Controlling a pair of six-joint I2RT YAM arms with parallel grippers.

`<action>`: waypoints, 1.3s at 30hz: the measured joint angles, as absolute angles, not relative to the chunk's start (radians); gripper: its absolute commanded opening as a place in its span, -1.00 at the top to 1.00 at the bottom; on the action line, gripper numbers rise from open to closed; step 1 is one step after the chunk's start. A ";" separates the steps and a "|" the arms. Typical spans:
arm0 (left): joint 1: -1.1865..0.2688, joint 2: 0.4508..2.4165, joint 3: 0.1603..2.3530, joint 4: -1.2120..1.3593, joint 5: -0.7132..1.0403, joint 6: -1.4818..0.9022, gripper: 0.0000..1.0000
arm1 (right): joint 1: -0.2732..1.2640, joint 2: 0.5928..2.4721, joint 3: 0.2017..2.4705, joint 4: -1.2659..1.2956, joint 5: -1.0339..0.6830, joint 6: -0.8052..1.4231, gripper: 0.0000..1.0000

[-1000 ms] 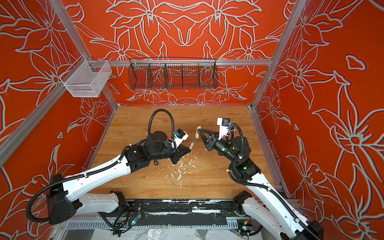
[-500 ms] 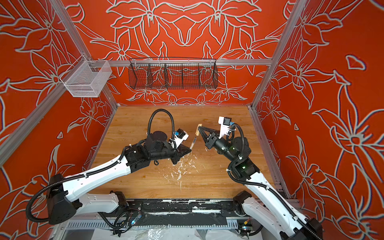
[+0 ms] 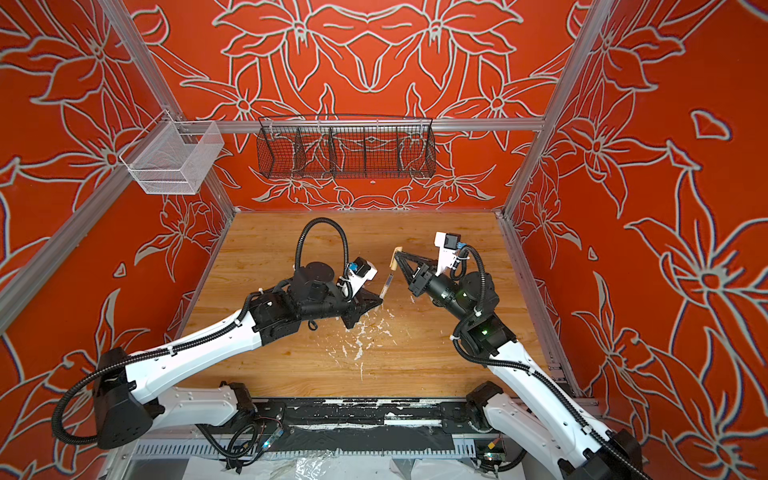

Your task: Insert the pens into the pen caps

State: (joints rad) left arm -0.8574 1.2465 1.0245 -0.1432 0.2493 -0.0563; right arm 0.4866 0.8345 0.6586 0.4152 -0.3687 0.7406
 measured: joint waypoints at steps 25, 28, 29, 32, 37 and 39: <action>-0.858 1.239 1.019 -0.128 0.245 -0.067 1.00 | 0.487 0.815 0.621 0.435 -0.365 0.763 1.00; -0.858 1.240 1.019 -0.127 0.244 -0.069 1.00 | 0.487 0.815 0.614 0.442 -0.365 0.767 1.00; -0.858 1.242 1.019 -0.126 0.244 -0.071 1.00 | 0.487 0.815 0.612 0.443 -0.365 0.767 1.00; -0.858 1.249 1.019 -0.124 0.245 -0.071 1.00 | 0.487 0.811 0.612 0.442 -0.364 0.767 1.00; -0.858 1.254 1.019 -0.121 0.246 -0.071 1.00 | 0.487 0.793 0.612 0.439 -0.363 0.767 1.00; -0.859 1.254 1.019 -0.118 0.246 -0.071 1.00 | 0.487 0.792 0.612 0.438 -0.363 0.767 1.00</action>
State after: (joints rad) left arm -0.8585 1.2541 1.0187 -0.1177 0.2459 -0.0711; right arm 0.4870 0.7921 0.6121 0.4381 -0.3634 0.7670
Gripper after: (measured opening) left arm 0.060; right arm 0.143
